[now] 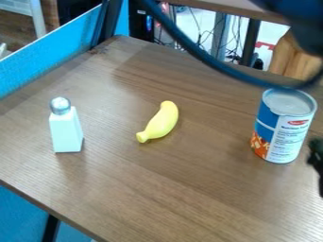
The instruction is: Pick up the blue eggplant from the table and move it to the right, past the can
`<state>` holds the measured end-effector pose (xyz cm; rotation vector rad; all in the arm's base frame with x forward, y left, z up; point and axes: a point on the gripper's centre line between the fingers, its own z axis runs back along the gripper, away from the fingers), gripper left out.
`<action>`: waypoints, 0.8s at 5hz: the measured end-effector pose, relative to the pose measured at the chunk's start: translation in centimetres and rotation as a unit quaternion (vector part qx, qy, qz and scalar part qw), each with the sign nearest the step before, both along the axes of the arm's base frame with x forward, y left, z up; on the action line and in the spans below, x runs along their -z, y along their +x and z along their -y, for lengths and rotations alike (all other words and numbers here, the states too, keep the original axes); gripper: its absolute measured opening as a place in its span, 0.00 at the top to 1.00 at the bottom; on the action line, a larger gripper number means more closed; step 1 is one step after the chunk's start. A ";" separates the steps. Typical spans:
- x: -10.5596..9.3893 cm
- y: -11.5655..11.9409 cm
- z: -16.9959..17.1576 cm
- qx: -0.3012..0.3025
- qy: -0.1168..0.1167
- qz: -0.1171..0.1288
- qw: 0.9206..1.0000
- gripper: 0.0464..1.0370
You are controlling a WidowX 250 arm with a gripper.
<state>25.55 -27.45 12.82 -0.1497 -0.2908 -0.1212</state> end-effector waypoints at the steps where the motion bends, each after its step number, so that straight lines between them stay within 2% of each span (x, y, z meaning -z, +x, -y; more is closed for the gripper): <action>1: 3.5 -0.1 3.0 0.042 0.020 -0.044 0.998 0.19; 2: 6.2 -0.6 3.5 0.050 0.029 -0.076 0.995 0.19; 4: 7.0 -0.9 3.2 0.040 0.024 -0.089 0.995 0.19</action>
